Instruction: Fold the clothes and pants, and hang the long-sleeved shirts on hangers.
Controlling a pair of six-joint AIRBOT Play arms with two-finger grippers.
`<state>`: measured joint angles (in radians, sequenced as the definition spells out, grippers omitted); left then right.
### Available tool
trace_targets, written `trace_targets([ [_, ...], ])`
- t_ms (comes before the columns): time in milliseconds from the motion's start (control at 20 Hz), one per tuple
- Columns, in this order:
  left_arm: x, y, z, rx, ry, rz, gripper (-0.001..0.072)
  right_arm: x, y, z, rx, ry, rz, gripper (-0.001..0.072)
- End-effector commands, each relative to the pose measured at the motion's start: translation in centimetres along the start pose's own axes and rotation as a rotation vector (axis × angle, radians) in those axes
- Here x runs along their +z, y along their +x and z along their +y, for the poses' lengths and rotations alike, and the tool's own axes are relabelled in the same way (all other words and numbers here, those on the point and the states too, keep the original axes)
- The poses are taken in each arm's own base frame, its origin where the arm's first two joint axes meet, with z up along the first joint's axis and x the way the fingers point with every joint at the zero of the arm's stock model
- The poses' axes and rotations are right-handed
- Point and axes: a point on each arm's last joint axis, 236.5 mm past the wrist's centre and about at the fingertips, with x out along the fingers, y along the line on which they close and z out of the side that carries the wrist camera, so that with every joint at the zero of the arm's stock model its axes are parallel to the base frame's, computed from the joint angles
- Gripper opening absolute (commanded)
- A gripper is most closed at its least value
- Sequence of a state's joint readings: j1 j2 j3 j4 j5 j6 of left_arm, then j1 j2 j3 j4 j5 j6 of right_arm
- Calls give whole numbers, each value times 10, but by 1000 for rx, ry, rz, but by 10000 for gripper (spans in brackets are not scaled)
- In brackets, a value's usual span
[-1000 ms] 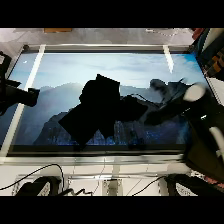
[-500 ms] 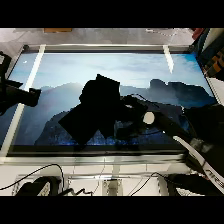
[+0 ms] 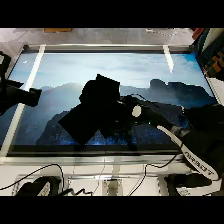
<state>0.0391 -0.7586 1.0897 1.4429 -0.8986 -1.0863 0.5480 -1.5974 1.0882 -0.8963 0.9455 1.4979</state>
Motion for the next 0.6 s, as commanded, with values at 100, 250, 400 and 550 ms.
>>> trace_targets([
  [100,-1,6,-4,-18,-10,7,694,4,13,-5,-5,18,33,515],
  [250,-5,12,-5,-25,-14,25,694,1,13,-4,-2,-6,43,448],
  [400,-8,18,-5,-30,-82,39,694,-3,12,2,24,-58,60,370],
  [550,-9,19,-5,-29,-150,43,693,-12,9,10,52,-85,96,14],
])
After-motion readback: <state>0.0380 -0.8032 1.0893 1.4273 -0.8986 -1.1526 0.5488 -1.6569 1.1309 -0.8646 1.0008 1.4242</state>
